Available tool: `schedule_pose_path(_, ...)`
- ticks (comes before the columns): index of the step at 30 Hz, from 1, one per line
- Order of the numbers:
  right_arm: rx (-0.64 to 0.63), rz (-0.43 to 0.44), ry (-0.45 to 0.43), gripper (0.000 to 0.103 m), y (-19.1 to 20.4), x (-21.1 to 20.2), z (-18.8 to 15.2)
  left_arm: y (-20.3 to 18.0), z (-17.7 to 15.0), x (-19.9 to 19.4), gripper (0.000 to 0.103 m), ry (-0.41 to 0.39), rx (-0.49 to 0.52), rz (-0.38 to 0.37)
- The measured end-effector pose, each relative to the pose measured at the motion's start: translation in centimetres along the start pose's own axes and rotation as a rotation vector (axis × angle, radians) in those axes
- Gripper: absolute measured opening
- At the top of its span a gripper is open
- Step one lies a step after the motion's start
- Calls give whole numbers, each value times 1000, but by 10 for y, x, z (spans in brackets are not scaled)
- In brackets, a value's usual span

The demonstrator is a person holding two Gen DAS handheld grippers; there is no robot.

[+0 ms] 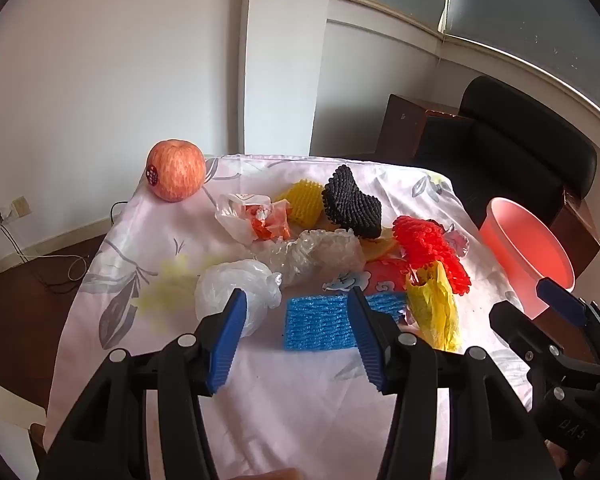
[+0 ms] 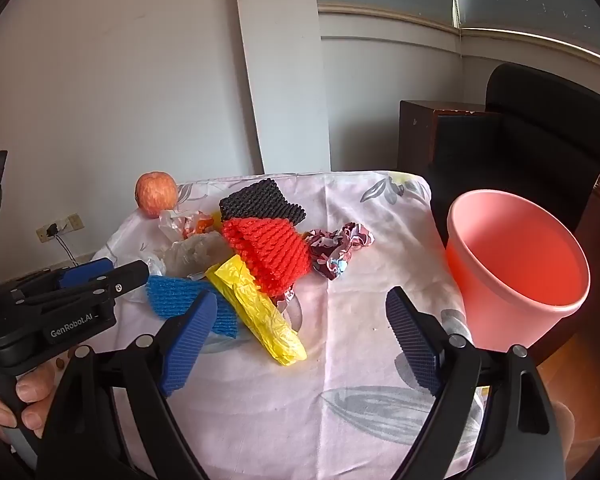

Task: Collect trash

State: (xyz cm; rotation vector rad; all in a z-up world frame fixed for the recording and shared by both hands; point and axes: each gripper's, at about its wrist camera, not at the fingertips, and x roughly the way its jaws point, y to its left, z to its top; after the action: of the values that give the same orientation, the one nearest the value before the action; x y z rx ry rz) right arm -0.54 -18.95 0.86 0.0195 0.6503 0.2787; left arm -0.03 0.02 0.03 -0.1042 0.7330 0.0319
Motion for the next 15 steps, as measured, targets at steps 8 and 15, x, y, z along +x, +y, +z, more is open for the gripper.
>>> schedule_pose_path(8,-4,-2,-14,87,0,-1,1,0,0,0,52,7,-3,1)
schedule_pose_path(15,6,0,-11,87,-1,0,-1,0,0,0,52,9,0,1)
